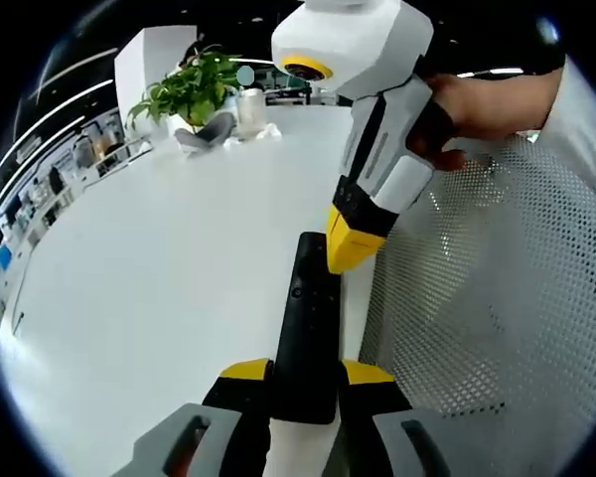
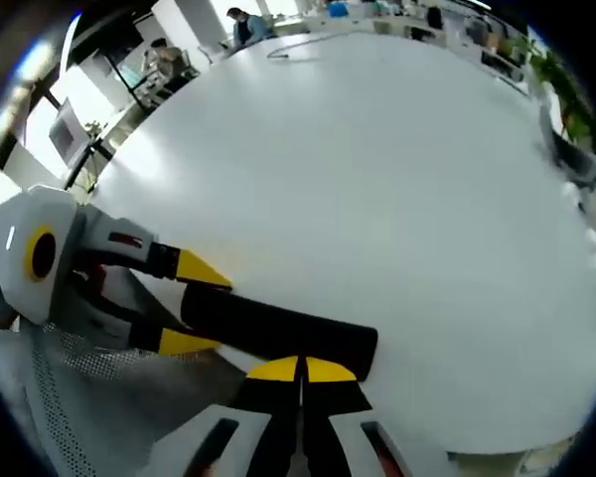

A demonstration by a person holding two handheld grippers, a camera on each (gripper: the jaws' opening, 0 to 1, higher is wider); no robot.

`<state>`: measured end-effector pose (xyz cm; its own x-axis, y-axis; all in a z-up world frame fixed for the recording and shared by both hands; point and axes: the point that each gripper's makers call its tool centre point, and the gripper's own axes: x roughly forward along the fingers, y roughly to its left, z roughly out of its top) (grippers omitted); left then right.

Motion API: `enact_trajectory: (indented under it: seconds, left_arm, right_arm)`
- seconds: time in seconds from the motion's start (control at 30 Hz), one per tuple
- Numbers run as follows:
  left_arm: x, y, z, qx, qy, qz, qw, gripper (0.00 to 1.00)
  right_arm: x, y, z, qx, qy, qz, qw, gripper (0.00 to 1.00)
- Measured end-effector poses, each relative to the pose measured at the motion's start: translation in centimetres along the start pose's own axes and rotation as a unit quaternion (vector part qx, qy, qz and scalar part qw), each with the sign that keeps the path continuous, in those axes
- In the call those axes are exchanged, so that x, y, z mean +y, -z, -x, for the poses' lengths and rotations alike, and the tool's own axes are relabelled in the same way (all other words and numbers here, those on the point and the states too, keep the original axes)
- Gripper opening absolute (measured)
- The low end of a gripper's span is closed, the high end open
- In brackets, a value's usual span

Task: Press the specified remote control buttons in sequence, fully releasing each button before pressing the next.

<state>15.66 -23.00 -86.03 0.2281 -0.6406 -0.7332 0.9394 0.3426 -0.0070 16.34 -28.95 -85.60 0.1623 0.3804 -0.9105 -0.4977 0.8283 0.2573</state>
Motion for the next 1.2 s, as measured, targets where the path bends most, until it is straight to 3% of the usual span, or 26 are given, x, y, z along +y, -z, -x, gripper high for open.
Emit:
enact_trajectory:
  seconds: [0.13, 0.23, 0.37, 0.53, 0.63, 0.77, 0.93, 1.2]
  left_arm:
    - [0.1, 0.0, 0.0, 0.004, -0.002, 0.0, 1.0, 0.25]
    - [-0.1, 0.1, -0.1, 0.009, -0.004, 0.0, 1.0, 0.25]
    - [0.0, 0.1, 0.0, 0.012, -0.005, 0.0, 0.9999, 0.25]
    - [-0.1, 0.1, 0.1, 0.01, -0.003, -0.004, 0.9999, 0.25]
    - [-0.1, 0.1, 0.1, 0.01, -0.003, -0.005, 0.9999, 0.25]
    - [-0.4, 0.0, 0.1, 0.008, 0.003, -0.009, 0.9999, 0.24]
    - [-0.6, -0.2, 0.0, 0.005, 0.01, -0.017, 0.9998, 0.24]
    - [-0.6, -0.2, 0.1, 0.001, 0.013, -0.018, 0.9998, 0.24]
  right_arm:
    - [-0.1, 0.0, -0.1, 0.006, -0.018, -0.008, 0.9998, 0.0]
    - [0.1, 0.1, -0.1, 0.005, -0.019, 0.01, 0.9998, 0.0]
    - [0.2, 0.2, 0.0, -0.019, -0.016, 0.028, 0.9993, 0.0]
    - [0.3, -0.1, -0.1, 0.0, -0.017, 0.039, 0.9991, 0.0]
    - [0.1, -0.2, 0.1, 0.0, -0.032, 0.018, 0.9993, 0.0]
    - [0.0, -1.1, 0.4, -0.027, -0.053, -0.029, 0.9978, 0.0]
    - [0.1, -1.8, 1.2, -0.052, -0.067, -0.047, 0.9953, 0.0]
    - [0.1, -1.4, 0.2, -0.027, -0.059, -0.04, 0.9971, 0.0]
